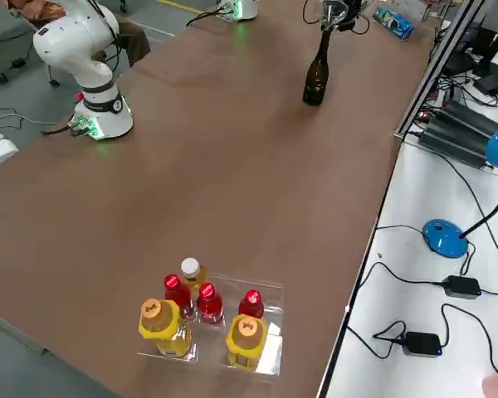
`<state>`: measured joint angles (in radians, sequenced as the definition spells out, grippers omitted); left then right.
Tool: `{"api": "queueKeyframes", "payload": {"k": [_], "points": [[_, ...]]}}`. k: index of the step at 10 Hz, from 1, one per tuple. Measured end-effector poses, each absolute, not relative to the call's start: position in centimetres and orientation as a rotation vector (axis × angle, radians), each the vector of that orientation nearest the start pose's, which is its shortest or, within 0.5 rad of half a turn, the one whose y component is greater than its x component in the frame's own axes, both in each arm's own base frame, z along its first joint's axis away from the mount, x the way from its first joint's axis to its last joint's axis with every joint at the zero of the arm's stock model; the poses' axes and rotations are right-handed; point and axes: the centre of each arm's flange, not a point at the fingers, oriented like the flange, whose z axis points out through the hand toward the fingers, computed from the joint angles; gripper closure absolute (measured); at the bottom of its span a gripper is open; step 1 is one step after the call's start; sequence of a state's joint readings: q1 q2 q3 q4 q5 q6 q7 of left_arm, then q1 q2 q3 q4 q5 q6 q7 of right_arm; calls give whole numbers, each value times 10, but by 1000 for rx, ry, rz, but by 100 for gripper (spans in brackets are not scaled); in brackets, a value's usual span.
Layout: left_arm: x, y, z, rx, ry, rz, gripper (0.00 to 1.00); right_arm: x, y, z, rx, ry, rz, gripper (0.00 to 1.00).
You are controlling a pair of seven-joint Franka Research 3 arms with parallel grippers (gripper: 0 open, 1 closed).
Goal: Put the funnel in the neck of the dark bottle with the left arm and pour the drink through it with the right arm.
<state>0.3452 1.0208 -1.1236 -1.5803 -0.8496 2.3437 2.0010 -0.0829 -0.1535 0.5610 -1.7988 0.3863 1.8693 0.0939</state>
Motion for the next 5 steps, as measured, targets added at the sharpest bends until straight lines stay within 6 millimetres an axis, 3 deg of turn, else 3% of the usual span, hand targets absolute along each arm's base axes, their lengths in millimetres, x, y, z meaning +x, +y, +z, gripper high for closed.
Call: {"api": "queueKeyframes", "payload": {"k": [5], "points": [[619, -362, 319, 1143, -1353, 1020, 75, 441, 326, 607, -2832, -428, -157, 54]]}}
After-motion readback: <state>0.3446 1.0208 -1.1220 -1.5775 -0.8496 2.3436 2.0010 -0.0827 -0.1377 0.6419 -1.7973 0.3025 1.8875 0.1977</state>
